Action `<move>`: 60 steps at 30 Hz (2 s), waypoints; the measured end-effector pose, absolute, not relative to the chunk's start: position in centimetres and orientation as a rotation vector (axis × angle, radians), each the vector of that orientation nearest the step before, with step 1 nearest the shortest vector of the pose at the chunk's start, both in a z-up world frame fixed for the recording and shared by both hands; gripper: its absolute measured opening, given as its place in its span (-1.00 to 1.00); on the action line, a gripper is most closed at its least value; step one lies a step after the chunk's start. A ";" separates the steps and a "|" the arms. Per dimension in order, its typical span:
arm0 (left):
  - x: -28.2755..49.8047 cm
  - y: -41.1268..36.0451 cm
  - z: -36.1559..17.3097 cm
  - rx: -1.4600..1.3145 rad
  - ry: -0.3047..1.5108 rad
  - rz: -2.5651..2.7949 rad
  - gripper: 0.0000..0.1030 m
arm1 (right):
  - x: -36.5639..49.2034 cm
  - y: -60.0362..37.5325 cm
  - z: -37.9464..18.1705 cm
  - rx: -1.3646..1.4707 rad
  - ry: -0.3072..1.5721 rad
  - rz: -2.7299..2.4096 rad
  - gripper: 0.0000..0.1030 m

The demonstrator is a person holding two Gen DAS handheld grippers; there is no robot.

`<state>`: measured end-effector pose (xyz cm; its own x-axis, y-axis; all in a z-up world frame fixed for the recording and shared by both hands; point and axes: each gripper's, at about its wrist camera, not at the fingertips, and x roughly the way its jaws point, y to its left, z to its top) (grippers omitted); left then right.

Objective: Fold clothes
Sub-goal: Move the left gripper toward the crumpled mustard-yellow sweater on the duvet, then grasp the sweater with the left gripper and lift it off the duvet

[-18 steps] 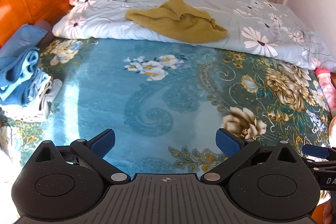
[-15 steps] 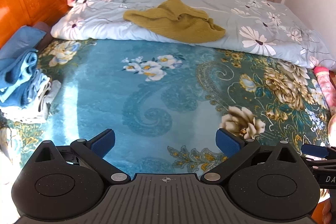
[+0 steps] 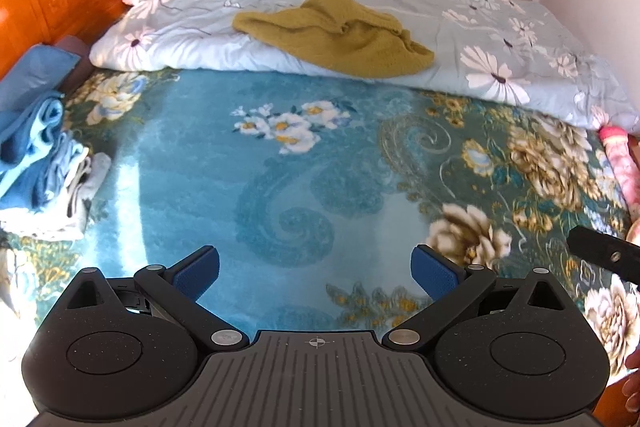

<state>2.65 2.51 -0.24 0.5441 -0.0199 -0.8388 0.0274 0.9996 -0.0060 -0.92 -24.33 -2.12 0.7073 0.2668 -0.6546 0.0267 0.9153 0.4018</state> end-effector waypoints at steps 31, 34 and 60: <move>52.6 -4.8 -15.3 0.357 0.798 -0.157 0.89 | 15.8 -23.0 -5.4 0.436 1.018 -0.338 0.98; 53.9 -4.8 -15.4 0.254 0.814 -0.193 0.89 | 16.8 -22.7 -5.8 0.436 1.045 -0.326 0.98; 56.3 4.0 -11.2 -0.535 0.853 -0.239 -0.61 | 18.7 -22.6 -6.8 0.400 1.073 -0.236 0.98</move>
<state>56.35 4.04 -11.21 0.6416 -0.4073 -0.6500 -0.0093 0.8432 -0.5375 18.73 -22.65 -6.75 0.4621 0.0054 -0.8868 0.3775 0.9037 0.2022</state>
